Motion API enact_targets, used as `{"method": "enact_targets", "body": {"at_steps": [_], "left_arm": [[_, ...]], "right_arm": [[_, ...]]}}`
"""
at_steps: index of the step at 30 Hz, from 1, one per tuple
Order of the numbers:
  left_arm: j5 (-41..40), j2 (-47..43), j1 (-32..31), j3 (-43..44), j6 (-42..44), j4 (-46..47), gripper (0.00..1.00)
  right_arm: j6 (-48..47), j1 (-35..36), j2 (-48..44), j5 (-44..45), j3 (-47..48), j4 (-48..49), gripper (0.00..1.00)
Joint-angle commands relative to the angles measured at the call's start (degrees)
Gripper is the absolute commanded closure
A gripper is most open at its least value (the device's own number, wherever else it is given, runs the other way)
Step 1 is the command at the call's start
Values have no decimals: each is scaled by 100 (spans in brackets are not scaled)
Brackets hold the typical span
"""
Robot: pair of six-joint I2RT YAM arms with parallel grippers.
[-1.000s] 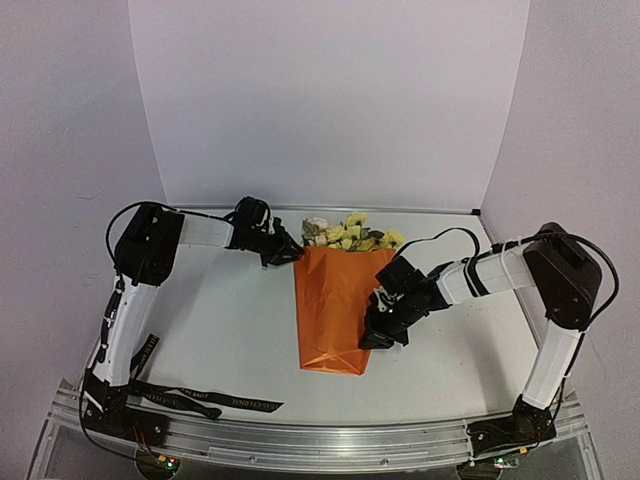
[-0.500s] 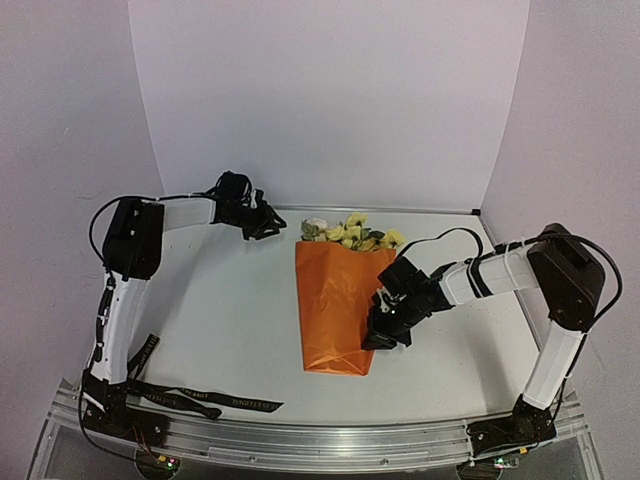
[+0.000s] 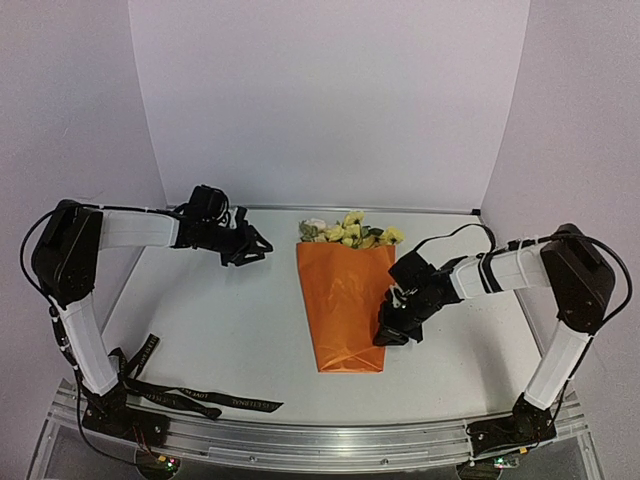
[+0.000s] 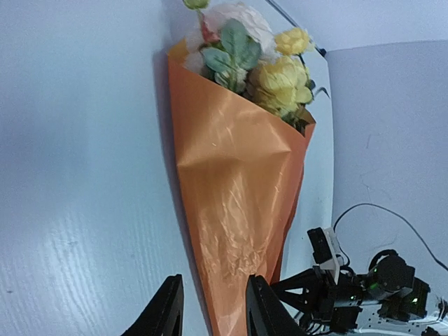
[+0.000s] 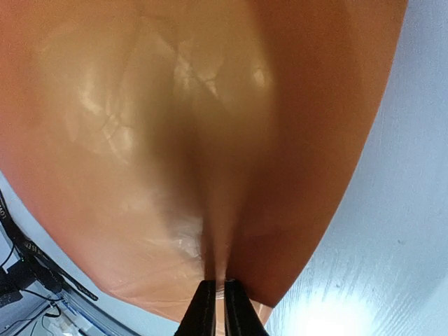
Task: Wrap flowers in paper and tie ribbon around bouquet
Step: Press the fold line of the folded bouquet.
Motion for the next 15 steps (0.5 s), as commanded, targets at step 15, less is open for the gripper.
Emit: {"method": "enact_targets", "body": {"at_steps": [15], "left_arm": [[-1507,-1575,-748,-1556,-637,-419,65]], "right_arm": [[-583,423,-1104,264,650,-1055,70]]}}
